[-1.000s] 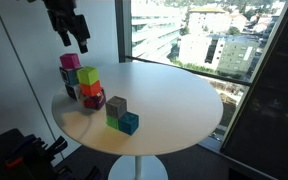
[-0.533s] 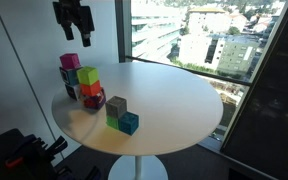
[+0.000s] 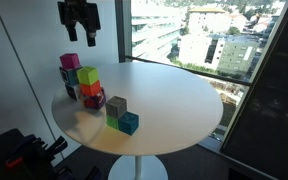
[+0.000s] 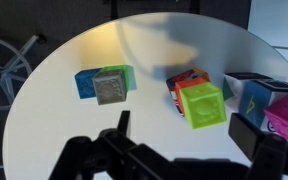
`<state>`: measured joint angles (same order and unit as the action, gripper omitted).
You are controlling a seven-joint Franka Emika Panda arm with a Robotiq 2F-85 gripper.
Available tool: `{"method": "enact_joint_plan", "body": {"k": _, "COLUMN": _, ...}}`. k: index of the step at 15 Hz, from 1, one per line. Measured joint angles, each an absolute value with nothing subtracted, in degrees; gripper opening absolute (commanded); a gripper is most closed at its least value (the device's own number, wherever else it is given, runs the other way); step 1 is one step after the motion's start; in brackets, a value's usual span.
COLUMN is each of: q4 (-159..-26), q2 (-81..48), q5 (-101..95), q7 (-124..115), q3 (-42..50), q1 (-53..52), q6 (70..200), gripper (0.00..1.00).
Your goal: Remove the gray block from the green block top and put it on the table behind the green block
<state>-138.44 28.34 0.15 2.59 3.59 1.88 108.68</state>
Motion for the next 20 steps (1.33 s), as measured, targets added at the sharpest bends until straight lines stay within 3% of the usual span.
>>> {"method": "enact_joint_plan", "body": {"k": 20, "q4": -146.0, "q2": 25.1, "q5": -2.1, "q7": 8.2, "q3": 7.8, "q1": 3.5, "q6": 120.0, "gripper": 1.0}}
